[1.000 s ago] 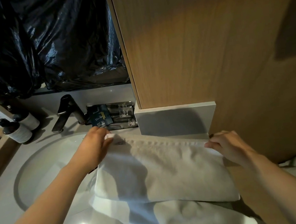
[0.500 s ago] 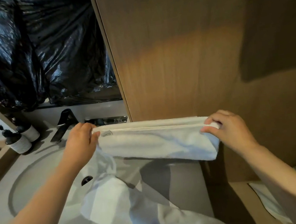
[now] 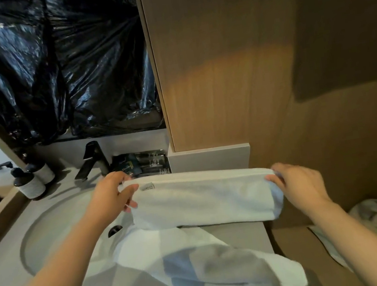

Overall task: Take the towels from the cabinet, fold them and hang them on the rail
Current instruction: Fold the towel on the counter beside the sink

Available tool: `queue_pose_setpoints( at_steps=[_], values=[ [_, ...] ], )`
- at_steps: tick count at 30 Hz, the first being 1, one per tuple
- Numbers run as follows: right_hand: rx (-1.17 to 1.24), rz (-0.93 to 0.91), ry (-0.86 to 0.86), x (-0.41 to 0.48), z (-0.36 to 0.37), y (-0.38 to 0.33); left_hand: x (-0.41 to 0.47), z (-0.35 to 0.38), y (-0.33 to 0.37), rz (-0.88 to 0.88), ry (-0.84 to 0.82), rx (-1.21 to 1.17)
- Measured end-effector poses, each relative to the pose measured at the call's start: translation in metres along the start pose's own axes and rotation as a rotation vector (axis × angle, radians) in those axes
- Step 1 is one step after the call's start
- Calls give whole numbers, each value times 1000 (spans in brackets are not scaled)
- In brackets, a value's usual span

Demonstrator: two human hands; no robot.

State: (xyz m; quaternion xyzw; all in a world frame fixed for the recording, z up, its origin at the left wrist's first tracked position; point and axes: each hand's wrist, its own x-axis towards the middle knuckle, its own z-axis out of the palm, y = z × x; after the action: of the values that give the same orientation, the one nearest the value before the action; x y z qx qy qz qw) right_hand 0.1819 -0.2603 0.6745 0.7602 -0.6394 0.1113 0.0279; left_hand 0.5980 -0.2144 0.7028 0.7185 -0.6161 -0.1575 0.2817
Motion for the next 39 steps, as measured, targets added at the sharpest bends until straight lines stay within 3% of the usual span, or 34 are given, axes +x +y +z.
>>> queue_pose_setpoints(
  at_steps=[7, 17, 24, 32, 35, 39],
  values=[
    [183, 154, -10, -84, 19, -22, -68, -7, -34, 0, -65, -61],
    [186, 248, -77, -210, 49, -42, -153, 14, -81, 321, -125, 196],
    [235, 336, -124, -246, 68, -54, -185, 42, -102, 224, -450, 351],
    [401, 460, 46, -250, 53, -57, -160, 52, -30, 341, -354, 214],
    [443, 579, -52, -249, 55, -55, -146, 66, 7, 406, -374, 183],
    [766, 798, -192, -251, 67, -63, -123, 96, 44, 507, -404, 174]
  ],
)
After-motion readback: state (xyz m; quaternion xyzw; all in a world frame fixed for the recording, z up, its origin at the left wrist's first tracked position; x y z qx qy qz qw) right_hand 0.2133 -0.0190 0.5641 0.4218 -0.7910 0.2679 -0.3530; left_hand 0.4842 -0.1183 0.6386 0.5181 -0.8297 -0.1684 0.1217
